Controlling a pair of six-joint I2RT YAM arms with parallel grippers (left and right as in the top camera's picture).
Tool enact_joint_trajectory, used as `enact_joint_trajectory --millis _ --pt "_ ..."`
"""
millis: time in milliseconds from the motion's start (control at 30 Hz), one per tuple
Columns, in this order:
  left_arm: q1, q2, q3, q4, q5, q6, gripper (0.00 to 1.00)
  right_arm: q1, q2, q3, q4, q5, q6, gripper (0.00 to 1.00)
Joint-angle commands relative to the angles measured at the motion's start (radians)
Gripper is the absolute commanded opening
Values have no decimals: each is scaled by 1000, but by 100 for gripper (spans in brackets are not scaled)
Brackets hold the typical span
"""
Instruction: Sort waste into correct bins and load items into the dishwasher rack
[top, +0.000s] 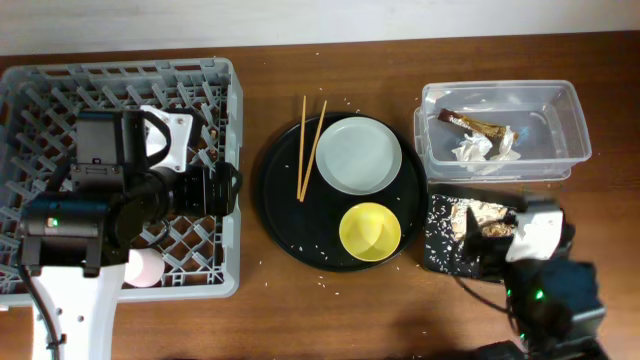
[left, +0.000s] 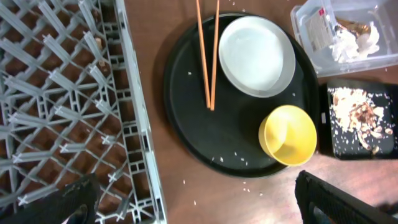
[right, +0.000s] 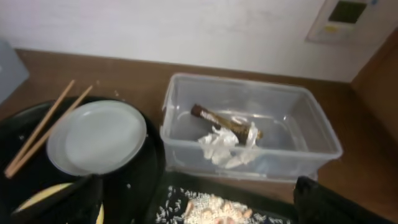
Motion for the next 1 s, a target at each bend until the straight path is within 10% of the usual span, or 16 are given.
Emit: enact_joint_trajectory --millis 0,233,733,867,967 --pt "-3 -4 10 2 -6 19 99 -72 -235 -256 164 -29 6 98" --pt "-3 -4 10 2 -6 19 99 -85 -394 -658 610 -76 12 99" --pt "-22 13 5 155 156 22 99 -85 -385 -668 563 -81 11 98" --pt "-317 355 7 228 -210 -51 99 -85 -385 -668 563 -81 11 98" --pt "-343 589 8 454 -190 -105 93 -85 -385 -668 563 -81 11 98"
